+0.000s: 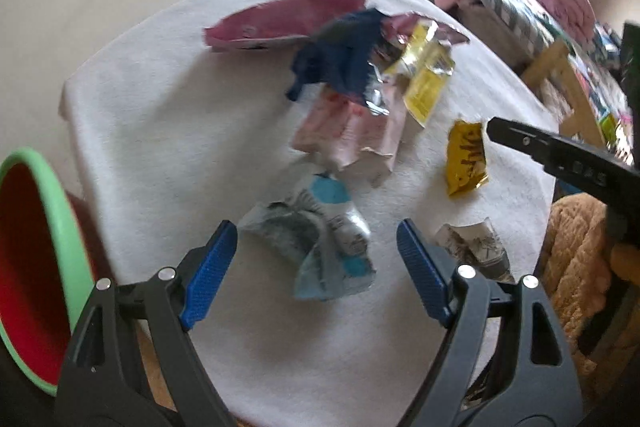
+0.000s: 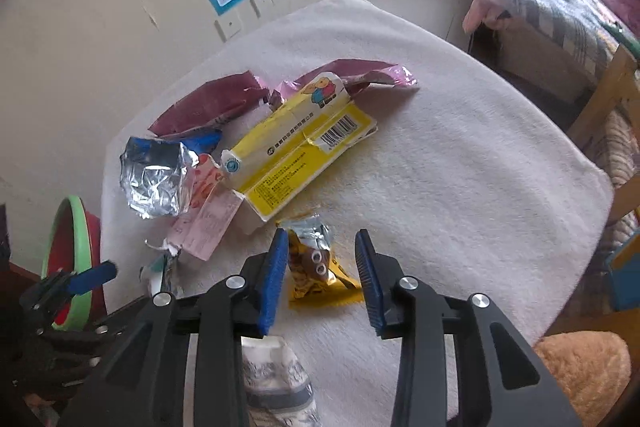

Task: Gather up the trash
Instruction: 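Move both grippers back over the table toward the remaining wrappers, then grasp the clear-and-blue plastic wrapper with the left gripper while the right grasps brown-yellow snack packet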

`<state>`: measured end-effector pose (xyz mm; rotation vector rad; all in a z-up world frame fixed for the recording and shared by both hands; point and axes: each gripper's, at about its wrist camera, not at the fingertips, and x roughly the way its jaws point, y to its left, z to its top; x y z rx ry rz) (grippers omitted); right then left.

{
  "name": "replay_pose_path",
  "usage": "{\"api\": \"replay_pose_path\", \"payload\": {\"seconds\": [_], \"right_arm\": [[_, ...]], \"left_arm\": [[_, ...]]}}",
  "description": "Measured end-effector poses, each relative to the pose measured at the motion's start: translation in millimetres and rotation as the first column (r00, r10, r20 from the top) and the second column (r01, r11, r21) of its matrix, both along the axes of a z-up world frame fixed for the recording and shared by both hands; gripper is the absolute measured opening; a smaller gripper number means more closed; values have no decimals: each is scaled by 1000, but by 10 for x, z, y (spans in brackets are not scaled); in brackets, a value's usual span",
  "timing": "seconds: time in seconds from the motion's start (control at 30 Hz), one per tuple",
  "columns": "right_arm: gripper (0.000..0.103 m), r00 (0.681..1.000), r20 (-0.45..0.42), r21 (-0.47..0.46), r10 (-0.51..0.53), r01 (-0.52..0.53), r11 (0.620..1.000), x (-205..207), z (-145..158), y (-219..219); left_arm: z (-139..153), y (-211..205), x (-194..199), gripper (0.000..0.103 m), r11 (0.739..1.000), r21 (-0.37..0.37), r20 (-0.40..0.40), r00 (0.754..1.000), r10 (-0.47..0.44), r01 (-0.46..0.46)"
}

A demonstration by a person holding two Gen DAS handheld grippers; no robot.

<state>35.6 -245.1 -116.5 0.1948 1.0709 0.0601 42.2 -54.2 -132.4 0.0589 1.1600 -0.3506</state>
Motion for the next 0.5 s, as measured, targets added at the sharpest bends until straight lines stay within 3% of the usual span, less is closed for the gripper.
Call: {"api": "replay_pose_path", "payload": {"seconds": [0.07,0.13,0.17,0.2,0.23,0.33,0.5], "right_arm": [[36,1000,-12,-11,13,-13,1000,24,-15,42],[36,999,-29,-15,30,-30,999,34,-53,81],[36,999,-38,-13,37,-38,999,44,-75,106],[43,998,-44,-5,43,-44,999,43,-92,116],[54,998,-46,7,44,-44,999,37,-99,111],[61,999,-39,45,24,-22,999,33,-92,42],[61,999,-46,74,-18,22,997,40,-116,-61]], "left_arm": [[-64,-76,33,75,999,37,-4,1000,-25,25],[-132,-100,55,54,998,59,-23,999,-37,38],[-160,-95,56,50,997,66,-35,999,-37,39],[-162,-70,50,45,998,59,-41,999,-34,36],[-164,-34,36,32,999,44,-49,998,-29,32],[-94,83,-20,21,1000,-2,-61,998,-7,7],[59,270,-114,21,1000,3,-10,1000,29,-29]]}}
